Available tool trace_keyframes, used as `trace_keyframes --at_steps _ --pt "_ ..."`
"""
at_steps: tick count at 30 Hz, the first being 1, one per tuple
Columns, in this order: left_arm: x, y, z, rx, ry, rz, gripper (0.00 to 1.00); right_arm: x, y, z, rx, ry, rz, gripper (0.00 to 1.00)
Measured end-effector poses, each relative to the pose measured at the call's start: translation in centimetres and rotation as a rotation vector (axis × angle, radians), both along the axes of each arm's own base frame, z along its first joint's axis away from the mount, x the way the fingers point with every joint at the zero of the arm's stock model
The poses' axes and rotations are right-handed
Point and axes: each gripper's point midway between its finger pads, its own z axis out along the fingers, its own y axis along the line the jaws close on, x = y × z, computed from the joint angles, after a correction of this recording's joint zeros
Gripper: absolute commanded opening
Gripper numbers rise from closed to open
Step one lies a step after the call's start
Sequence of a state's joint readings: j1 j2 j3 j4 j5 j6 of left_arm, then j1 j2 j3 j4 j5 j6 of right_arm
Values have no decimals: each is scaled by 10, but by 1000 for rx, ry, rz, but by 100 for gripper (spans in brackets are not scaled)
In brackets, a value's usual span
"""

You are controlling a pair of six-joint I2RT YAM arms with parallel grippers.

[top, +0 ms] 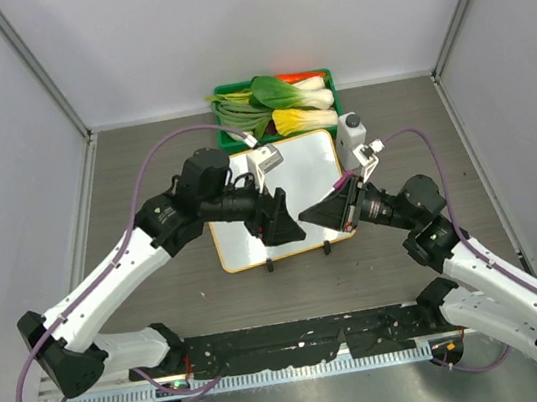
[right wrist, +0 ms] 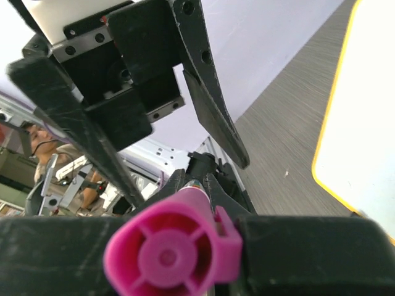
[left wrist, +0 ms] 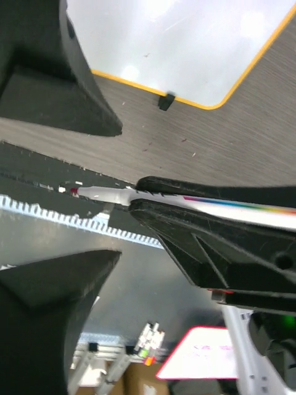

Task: Write a sentence on the whiteboard
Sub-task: Pass from the left arm to the right, then pick up the whiteboard stand from the center of the board.

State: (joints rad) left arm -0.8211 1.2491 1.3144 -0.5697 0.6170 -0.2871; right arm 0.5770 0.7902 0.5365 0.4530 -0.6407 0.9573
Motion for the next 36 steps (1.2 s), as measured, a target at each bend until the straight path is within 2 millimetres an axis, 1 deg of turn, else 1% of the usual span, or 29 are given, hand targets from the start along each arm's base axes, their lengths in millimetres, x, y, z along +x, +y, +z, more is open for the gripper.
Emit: trace_keyframes --at_steps 2,3,6,10,17,19,23,26,29,32,36 --pt "2 3 -3 3 4 33 96 3 -2 -7 -27 12 -27 2" --pt "3 6 -5 5 3 51 99 5 -3 -11 -41 17 -45 2" --pt "4 15 -11 4 6 126 100 12 -8 -22 -85 41 -100 1" --pt "8 33 -25 -3 19 262 100 20 -18 -38 -148 76 -191 1" --pt "21 68 -69 44 86 539 100 30 -38 -54 -213 113 -330 1" --pt "25 80 -80 59 99 618 100 33 -42 -62 -233 132 -354 1" --pt "31 95 -96 77 120 733 100 36 -47 -83 -277 183 -392 1" --pt "34 102 -112 106 144 795 100 38 -50 -92 -295 202 -410 1" --pt "35 106 -131 161 163 846 100 39 -51 -95 -303 211 -421 1" --pt "37 104 -146 215 170 879 100 39 -52 -97 -307 214 -425 1" --pt "31 93 -168 309 151 875 99 41 -51 -102 -321 228 -425 1"
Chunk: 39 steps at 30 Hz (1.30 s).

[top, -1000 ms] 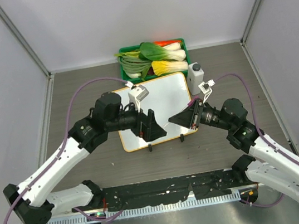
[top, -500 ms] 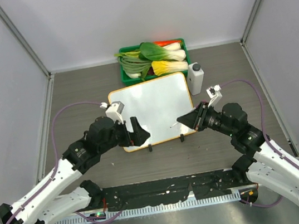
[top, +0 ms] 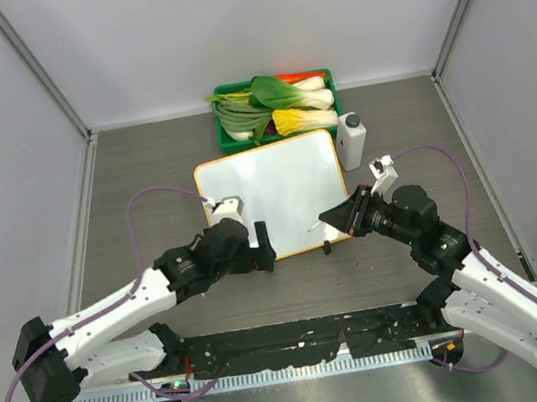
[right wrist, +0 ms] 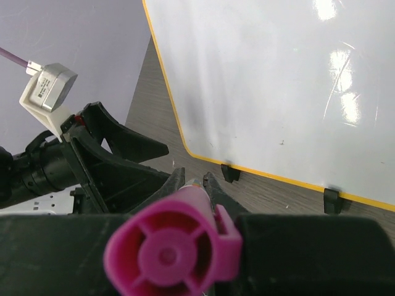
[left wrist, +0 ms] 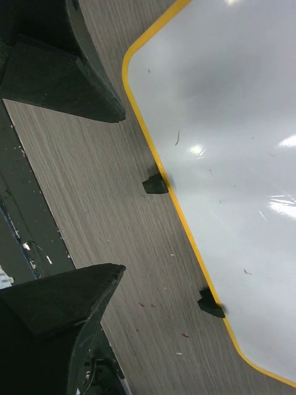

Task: Write a sentence on the whiteboard
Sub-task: Pick up the whiteboard stand from the center of the board.

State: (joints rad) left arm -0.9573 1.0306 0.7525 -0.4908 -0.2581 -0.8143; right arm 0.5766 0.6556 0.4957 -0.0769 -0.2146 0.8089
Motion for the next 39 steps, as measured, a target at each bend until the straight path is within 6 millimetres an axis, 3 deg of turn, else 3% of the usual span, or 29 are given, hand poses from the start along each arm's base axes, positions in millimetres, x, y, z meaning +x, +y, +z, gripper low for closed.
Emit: trace_keyframes --at_steps 13,28,36,39 --pt "-2 -34 -37 143 44 16 73 5 1 -6 -9 17 -5 1" --pt "-6 -34 -76 206 75 77 59 6 -1 -16 -14 29 -15 1" --pt "-4 -36 -101 273 59 80 44 7 -1 -14 -1 19 -17 1" --pt "-3 -34 -107 290 53 91 33 8 -2 -14 -1 21 -21 1"
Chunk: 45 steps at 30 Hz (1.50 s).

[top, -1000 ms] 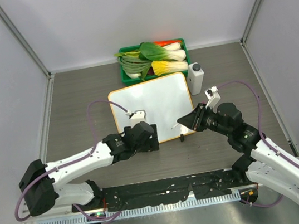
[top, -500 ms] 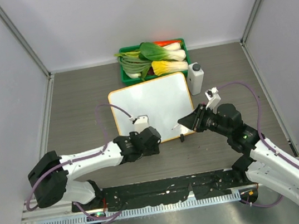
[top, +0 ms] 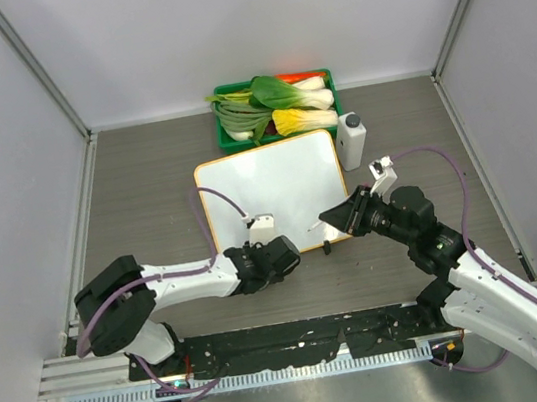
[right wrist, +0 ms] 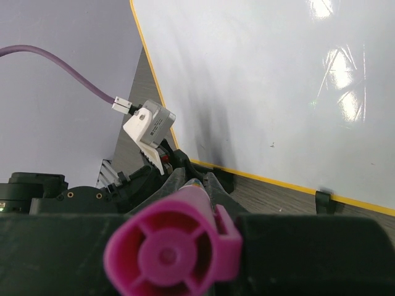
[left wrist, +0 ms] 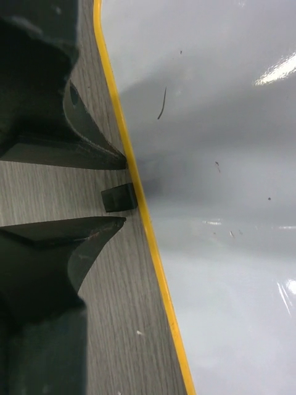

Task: Write a sentence on the whiteboard
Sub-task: Pick up the whiteboard stand from the center of the board, then move the whiteboard stand to the center of the board.

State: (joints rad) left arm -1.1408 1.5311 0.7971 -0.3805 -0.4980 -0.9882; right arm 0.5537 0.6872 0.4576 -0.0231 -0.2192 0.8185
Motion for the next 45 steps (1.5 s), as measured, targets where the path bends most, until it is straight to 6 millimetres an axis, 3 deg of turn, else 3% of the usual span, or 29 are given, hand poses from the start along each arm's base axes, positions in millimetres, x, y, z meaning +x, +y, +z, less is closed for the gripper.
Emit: trace_keyframes --at_steps 8,23,32,45 --pt "1 2 -7 10 -16 13 0 1 -1 0 1 0 -3 1" --pt "-12 2 -5 28 -41 25 0 1 -3 3 5 -11 -10 1" --pt "-43 -6 -7 19 -34 8 0 9 -2 18 3 -34 -24 1" --pt "-94 -33 -1 31 -1 -49 0 15 -4 15 -12 -26 -45 1"
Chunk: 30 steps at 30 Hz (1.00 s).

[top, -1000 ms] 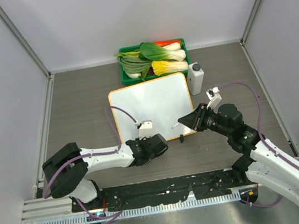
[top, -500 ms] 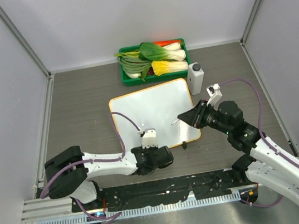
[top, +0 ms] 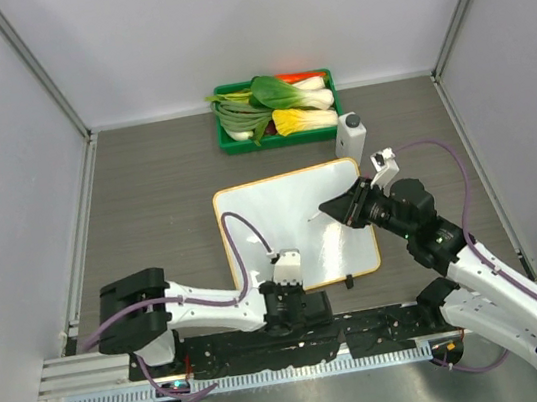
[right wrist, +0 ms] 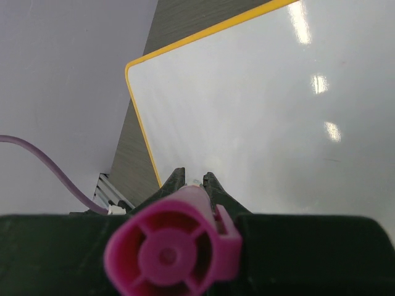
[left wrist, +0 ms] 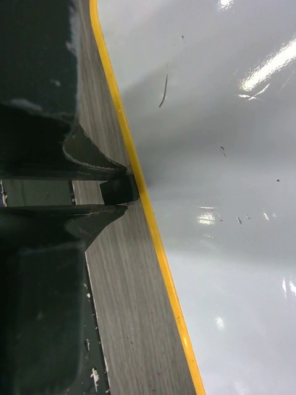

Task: Write a sentence on the whiteboard
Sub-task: Move the whiteboard stand to the center of the board, then hold the whiteboard on the whiteboard stand.

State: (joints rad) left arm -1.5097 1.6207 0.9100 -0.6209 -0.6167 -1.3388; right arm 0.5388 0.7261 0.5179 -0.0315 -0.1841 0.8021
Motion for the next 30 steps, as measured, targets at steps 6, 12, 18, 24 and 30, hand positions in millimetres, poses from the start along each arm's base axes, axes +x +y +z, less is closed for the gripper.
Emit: trace_keyframes --at_steps 6,12,18,24,30 --pt "-14 -10 -6 10 5 -12 9 0 0 1 1 -4 -2 1" --pt "-18 -10 -6 29 5 -8 60 -2 -2 4 2 -13 -3 1" --pt "-32 -9 -6 47 13 -51 94 -3 -3 6 -2 -25 -1 1" --pt "-34 -12 7 21 8 -69 100 -6 -7 8 -5 -32 -7 1" --pt "-33 -25 48 -120 -14 -110 100 -9 -10 7 -17 -33 -9 1"
